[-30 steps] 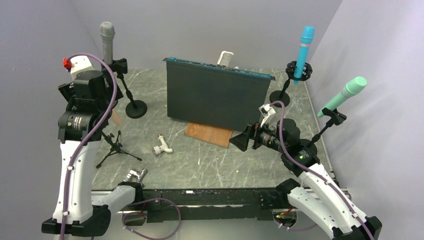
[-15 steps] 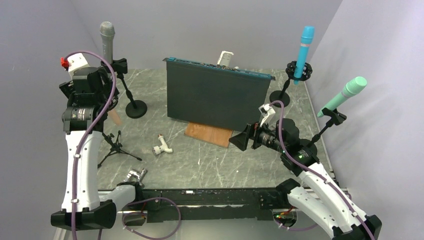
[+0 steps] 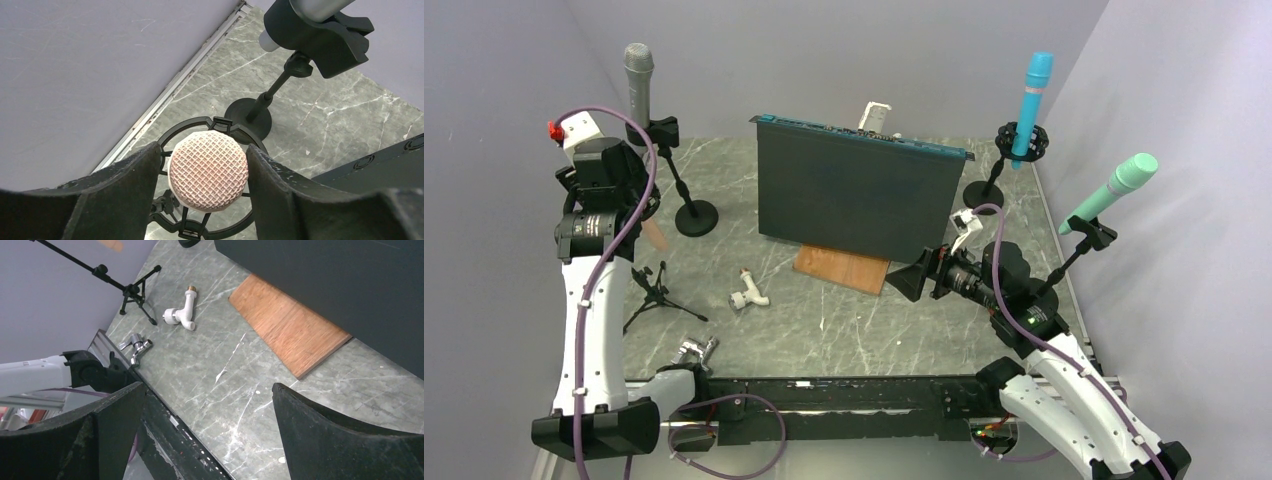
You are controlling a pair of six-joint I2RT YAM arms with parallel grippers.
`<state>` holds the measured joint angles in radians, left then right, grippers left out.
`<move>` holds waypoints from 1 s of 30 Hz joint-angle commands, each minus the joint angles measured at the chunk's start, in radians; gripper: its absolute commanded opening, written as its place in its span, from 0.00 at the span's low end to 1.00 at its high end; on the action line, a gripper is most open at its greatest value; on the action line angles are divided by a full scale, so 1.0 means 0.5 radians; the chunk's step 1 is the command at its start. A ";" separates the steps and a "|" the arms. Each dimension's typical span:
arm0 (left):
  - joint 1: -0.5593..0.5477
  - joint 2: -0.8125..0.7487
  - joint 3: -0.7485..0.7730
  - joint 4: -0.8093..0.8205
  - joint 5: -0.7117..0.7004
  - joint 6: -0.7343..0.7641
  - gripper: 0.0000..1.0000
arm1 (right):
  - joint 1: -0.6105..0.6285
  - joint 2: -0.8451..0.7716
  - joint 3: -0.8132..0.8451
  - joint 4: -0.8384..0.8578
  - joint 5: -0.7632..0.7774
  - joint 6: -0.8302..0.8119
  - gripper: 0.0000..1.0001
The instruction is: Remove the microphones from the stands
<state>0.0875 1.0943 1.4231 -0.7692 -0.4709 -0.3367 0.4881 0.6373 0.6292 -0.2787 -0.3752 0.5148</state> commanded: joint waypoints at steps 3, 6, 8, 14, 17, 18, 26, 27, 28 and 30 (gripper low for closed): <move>0.027 -0.060 -0.010 0.117 -0.003 -0.024 0.66 | 0.010 -0.040 0.008 0.019 0.034 0.035 1.00; 0.033 -0.055 -0.001 0.127 0.016 -0.023 0.66 | 0.009 -0.044 0.017 0.006 0.042 0.029 1.00; 0.035 -0.047 0.007 0.131 0.031 -0.022 0.63 | 0.011 -0.042 0.022 -0.001 0.045 0.031 1.00; 0.039 -0.018 0.067 0.142 0.054 0.013 0.39 | 0.010 -0.039 0.015 0.010 0.042 0.044 1.00; 0.040 0.011 0.171 0.103 0.017 0.068 0.27 | 0.011 -0.037 0.022 0.003 0.054 0.038 1.00; 0.039 0.019 0.201 0.088 -0.002 0.094 0.22 | 0.011 -0.035 0.023 0.004 0.057 0.039 1.00; 0.040 0.008 0.369 0.028 -0.109 0.215 0.00 | 0.012 0.000 0.013 0.023 0.047 0.047 1.00; 0.039 0.000 0.390 0.026 -0.118 0.225 0.00 | 0.010 0.004 0.014 0.024 0.045 0.047 1.00; 0.040 -0.006 0.416 0.024 -0.116 0.236 0.00 | 0.011 0.010 0.018 0.024 0.045 0.048 1.00; 0.040 -0.019 0.499 -0.010 -0.089 0.256 0.00 | 0.010 0.023 0.021 0.026 0.038 0.047 1.00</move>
<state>0.1017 1.1156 1.5818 -0.7757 -0.4858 -0.2562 0.4881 0.6418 0.6289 -0.2909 -0.3584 0.5274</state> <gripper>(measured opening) 0.559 1.000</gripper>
